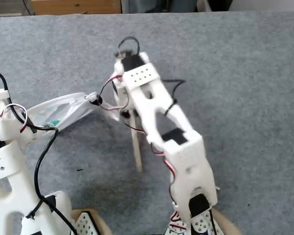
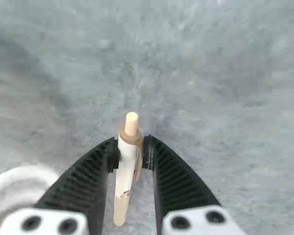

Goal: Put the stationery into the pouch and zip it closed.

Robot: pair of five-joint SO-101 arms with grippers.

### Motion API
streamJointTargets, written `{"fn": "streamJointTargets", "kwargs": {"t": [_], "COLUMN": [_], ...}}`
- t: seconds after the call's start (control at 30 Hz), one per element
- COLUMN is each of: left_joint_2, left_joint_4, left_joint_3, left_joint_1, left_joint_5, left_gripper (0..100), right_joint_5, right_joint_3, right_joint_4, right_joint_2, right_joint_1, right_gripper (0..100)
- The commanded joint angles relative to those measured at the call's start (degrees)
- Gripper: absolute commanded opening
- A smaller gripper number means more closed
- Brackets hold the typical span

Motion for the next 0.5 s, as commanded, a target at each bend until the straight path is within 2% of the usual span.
{"fn": "streamJointTargets", "kwargs": {"t": [0.0, 0.2, 0.47], "left_joint_2": [-0.88, -0.79, -0.79], "left_joint_4": [0.0, -0.09, -0.09], "left_joint_3": [-0.31, -0.22, -0.22], "left_joint_1": [-0.48, -0.48, -0.48], "left_joint_5": [0.26, 0.26, 0.26], "left_gripper": [3, 3, 3], "right_joint_5": [1.58, 5.98, 8.7], "right_joint_3": [-2.51, -2.59, -2.07], "right_joint_4": [0.62, 0.35, -6.33], "right_joint_2": [-12.0, -28.18, -47.69], "right_joint_1": [2.9, 2.55, -6.77], "right_gripper": [1.2, 1.2, 1.2]}}
